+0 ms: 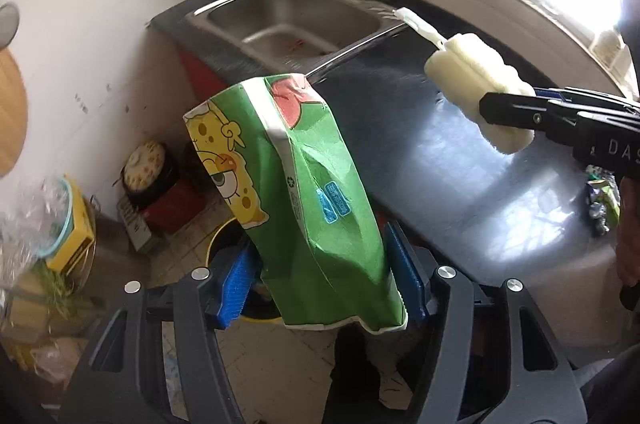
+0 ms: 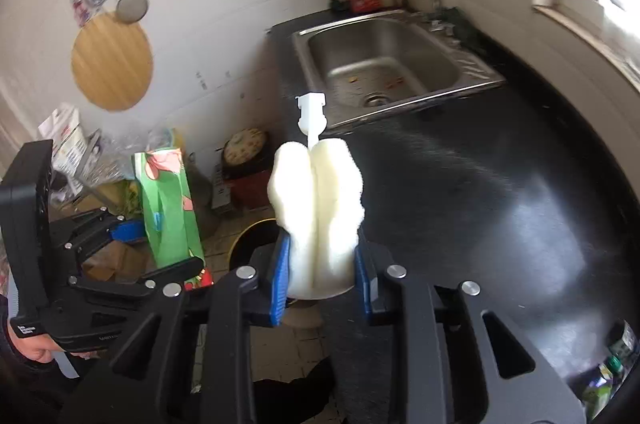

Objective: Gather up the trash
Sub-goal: 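Carry the snack bag and white foam block to the bin and open both tools, then bring both tools back over the counter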

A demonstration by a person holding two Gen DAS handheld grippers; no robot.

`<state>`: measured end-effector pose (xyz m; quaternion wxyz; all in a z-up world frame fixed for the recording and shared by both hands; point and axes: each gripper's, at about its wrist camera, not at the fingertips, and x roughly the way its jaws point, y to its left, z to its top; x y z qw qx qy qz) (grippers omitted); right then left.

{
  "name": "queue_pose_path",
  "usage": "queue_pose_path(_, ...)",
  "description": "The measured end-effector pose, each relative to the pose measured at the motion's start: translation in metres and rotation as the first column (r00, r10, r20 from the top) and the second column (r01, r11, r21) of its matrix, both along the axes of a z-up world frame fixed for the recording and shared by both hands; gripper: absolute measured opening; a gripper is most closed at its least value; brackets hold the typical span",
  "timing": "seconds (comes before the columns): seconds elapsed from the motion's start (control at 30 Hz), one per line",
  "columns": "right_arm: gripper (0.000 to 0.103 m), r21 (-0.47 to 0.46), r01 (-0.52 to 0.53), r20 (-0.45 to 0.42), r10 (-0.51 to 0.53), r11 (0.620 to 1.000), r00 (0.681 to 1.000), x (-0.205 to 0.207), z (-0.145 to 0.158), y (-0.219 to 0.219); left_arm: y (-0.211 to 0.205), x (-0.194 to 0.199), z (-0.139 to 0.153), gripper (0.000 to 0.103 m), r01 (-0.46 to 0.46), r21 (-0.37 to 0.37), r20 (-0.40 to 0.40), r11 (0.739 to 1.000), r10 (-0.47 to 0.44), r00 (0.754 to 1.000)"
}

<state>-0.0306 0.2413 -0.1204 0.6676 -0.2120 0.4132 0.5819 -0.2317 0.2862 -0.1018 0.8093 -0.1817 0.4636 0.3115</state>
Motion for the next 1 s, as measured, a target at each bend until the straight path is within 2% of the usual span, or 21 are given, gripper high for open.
queue_pose_path(0.13, 0.028, -0.073, -0.13, -0.063, 0.125, 0.989, 0.99, -0.049, -0.053, 0.059, 0.024, -0.054, -0.051, 0.061, -0.081, -0.066, -0.012, 0.995, 0.08, 0.997)
queue_pose_path(0.27, 0.028, -0.154, -0.166, -0.105, 0.151, 0.974, 0.983, -0.075, -0.112, 0.094, 0.044, -0.085, -0.107, 0.061, -0.121, -0.136, -0.021, 0.983, 0.12, 0.993)
queue_pose_path(0.4, 0.028, -0.246, -0.172, -0.093, 0.153, 0.954, 0.984, -0.086, -0.174, 0.126, 0.062, -0.091, -0.164, 0.061, -0.099, -0.161, -0.033, 0.982, 0.095, 0.995)
queue_pose_path(0.57, 0.029, -0.317, -0.178, -0.08, 0.16, 0.932, 0.984, -0.09, -0.222, 0.153, 0.084, -0.084, -0.218, 0.061, -0.089, -0.213, -0.014, 0.973, 0.088, 0.996)
queue_pose_path(0.73, 0.035, -0.321, -0.177, -0.056, 0.167, 0.93, 0.984, -0.084, -0.236, 0.166, 0.1, -0.079, -0.243, 0.063, -0.074, -0.228, 0.006, 0.971, 0.077, 0.997)
queue_pose_path(0.8, 0.05, -0.322, -0.177, -0.053, 0.169, 0.93, 0.984, -0.082, -0.238, 0.173, 0.105, -0.08, -0.248, 0.066, -0.073, -0.228, 0.01, 0.971, 0.077, 0.997)
queue_pose_path(0.83, 0.065, -0.322, -0.18, -0.057, 0.17, 0.93, 0.984, -0.079, -0.237, 0.174, 0.108, -0.08, -0.251, 0.078, -0.075, -0.243, 0.013, 0.967, 0.08, 0.997)
queue_pose_path(0.87, 0.072, -0.309, -0.178, -0.049, 0.171, 0.934, 0.984, -0.079, -0.233, 0.174, 0.111, -0.079, -0.253, 0.085, -0.076, -0.243, 0.004, 0.967, 0.08, 0.997)
queue_pose_path(0.9, 0.073, -0.302, -0.179, -0.046, 0.173, 0.936, 0.984, -0.079, -0.231, 0.175, 0.108, -0.078, -0.252, 0.089, -0.081, -0.227, -0.004, 0.971, 0.082, 0.997)
queue_pose_path(0.93, 0.073, -0.298, -0.185, -0.053, 0.177, 0.936, 0.983, -0.078, -0.228, 0.174, 0.107, -0.079, -0.251, 0.089, -0.089, -0.207, -0.01, 0.974, 0.089, 0.996)
queue_pose_path(1.0, 0.073, -0.292, -0.197, -0.062, 0.187, 0.936, 0.98, -0.081, -0.219, 0.172, 0.109, -0.08, -0.251, 0.089, -0.109, -0.221, -0.019, 0.969, 0.107, 0.994)
